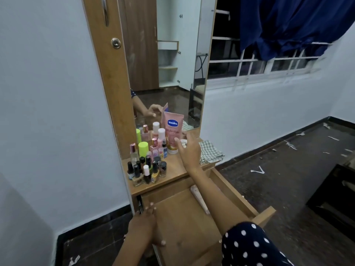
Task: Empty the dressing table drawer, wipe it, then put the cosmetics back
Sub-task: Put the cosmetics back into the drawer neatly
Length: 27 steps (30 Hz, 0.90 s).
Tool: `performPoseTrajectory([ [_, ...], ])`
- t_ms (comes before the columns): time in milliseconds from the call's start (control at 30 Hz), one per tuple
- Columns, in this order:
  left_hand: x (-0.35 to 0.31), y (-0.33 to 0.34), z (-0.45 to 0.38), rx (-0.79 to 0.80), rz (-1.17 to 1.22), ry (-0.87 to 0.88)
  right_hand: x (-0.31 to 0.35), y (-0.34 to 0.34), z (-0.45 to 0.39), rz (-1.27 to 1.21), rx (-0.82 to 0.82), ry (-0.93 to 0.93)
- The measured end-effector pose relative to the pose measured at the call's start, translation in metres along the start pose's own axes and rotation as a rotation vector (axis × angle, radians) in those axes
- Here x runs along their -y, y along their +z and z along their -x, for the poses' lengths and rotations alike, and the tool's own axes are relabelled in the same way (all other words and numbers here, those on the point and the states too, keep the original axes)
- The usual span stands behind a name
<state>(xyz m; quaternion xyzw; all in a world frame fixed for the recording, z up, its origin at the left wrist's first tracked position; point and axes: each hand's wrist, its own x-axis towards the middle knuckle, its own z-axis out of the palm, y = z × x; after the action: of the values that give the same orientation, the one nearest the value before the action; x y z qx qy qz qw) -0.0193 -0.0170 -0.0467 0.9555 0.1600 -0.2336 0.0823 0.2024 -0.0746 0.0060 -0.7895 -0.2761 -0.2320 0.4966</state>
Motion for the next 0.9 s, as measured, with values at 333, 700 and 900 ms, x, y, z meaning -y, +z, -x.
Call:
performPoseTrajectory([
  [333,-0.008,-0.009,0.015,-0.017,0.021,-0.006,0.018,0.015,-0.030,0.031,-0.006,0.058],
  [700,-0.018,-0.016,0.026,-0.009,0.048,-0.074,0.023,0.008,-0.037,0.102,-0.023,0.060],
  [900,-0.017,-0.017,0.027,-0.009,0.040,-0.065,0.027,0.004,-0.044,0.177,0.022,-0.045],
])
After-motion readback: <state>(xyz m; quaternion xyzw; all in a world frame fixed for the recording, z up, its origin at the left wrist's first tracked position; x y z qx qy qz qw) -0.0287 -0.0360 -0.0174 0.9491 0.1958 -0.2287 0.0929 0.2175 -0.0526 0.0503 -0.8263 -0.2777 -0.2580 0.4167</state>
